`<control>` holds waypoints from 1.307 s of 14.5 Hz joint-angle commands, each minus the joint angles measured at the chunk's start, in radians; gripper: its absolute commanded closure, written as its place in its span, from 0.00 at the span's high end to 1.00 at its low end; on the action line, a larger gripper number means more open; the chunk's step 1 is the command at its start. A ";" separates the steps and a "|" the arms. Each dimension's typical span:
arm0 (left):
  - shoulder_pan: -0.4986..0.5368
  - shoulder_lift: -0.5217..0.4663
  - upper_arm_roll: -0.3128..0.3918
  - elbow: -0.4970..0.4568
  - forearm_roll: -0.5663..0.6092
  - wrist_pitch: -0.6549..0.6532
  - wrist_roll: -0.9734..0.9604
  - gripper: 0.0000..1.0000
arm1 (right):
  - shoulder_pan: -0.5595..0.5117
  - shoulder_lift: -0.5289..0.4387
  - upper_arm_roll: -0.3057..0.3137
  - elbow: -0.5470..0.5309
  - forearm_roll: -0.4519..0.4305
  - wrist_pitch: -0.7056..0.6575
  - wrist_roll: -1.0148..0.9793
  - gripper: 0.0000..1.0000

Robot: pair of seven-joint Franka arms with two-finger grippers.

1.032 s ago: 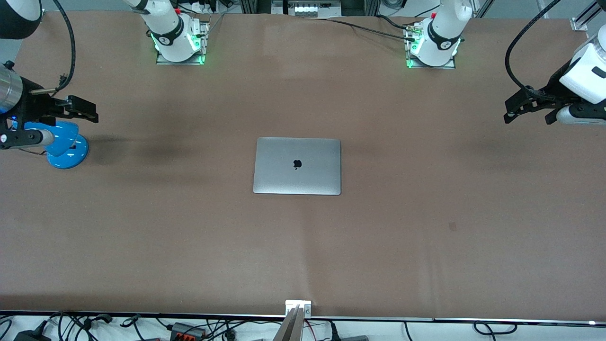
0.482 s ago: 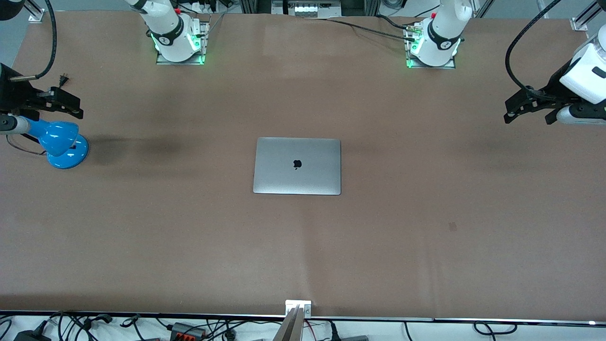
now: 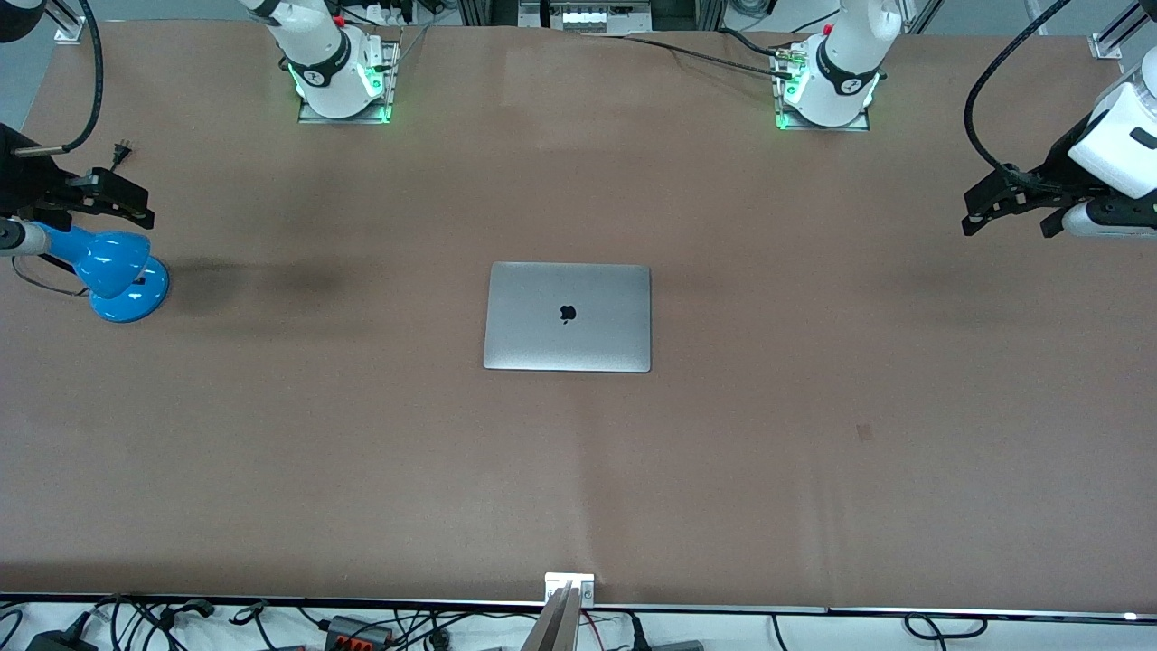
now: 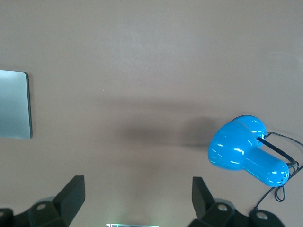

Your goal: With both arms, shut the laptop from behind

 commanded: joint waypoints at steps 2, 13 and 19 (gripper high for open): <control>-0.001 -0.008 0.001 0.000 -0.001 -0.003 0.023 1.00 | -0.024 -0.033 0.024 -0.033 -0.004 0.006 -0.016 1.00; -0.001 -0.006 0.001 0.012 -0.002 -0.028 0.021 1.00 | -0.081 -0.039 0.079 -0.039 -0.002 0.006 -0.016 1.00; -0.001 0.001 0.001 0.014 -0.003 -0.028 0.021 1.00 | -0.076 -0.041 0.079 -0.039 -0.001 0.017 -0.015 1.00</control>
